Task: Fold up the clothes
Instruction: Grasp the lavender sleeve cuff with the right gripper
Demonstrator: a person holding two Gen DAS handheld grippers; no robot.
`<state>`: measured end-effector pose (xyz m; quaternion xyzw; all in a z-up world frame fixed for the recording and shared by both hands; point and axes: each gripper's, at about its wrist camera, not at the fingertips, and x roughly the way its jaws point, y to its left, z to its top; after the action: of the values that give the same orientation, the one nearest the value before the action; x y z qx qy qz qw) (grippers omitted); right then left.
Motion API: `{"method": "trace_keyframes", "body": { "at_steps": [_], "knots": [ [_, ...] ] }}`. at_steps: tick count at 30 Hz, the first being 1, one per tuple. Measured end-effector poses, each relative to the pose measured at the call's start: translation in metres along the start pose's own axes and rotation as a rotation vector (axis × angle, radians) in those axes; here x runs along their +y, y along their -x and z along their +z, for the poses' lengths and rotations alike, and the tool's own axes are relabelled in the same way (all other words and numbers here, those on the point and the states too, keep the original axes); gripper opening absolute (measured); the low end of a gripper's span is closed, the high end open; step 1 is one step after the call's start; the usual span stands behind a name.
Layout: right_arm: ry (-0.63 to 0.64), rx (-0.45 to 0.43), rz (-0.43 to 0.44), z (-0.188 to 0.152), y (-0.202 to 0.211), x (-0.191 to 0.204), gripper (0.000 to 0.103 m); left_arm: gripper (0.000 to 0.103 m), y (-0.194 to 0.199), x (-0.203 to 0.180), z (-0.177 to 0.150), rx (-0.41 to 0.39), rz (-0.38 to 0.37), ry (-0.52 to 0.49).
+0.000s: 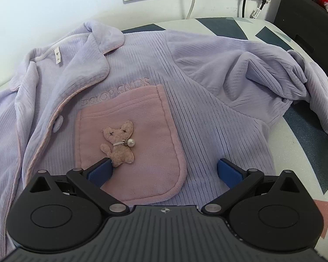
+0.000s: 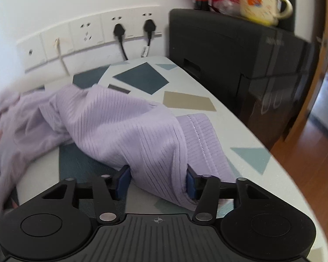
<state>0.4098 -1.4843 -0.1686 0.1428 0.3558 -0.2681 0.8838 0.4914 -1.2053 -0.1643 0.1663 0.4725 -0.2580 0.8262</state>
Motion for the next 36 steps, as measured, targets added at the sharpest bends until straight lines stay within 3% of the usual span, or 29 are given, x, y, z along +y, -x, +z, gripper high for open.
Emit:
{"method": "trace_keyframes", "body": {
  "at_steps": [2, 5, 13, 23, 29, 36],
  "knots": [
    [-0.031, 0.007, 0.027, 0.001, 0.002, -0.001, 0.020, 0.103, 0.000, 0.000, -0.001, -0.008, 0.000, 0.000],
    [-0.078, 0.015, 0.056, 0.003, 0.005, -0.004, 0.016, 0.103, 0.000, 0.000, -0.002, -0.010, 0.000, 0.000],
    [-0.197, -0.038, 0.125, 0.014, 0.025, -0.023, 0.015, 0.103, -0.001, 0.000, 0.000, 0.000, 0.001, 0.002],
    [-0.291, -0.115, 0.062, 0.039, 0.055, -0.065, 0.014, 0.103, -0.002, 0.000, 0.001, 0.005, 0.003, 0.006],
    [-0.342, -0.123, 0.111, 0.047, 0.068, -0.076, 0.014, 0.103, -0.002, 0.000, 0.000, 0.004, 0.003, 0.005],
    [-0.372, -0.191, 0.087, 0.056, 0.087, -0.079, 0.014, 0.103, -0.002, 0.000, -0.001, 0.000, 0.002, 0.004]
  ]
}}
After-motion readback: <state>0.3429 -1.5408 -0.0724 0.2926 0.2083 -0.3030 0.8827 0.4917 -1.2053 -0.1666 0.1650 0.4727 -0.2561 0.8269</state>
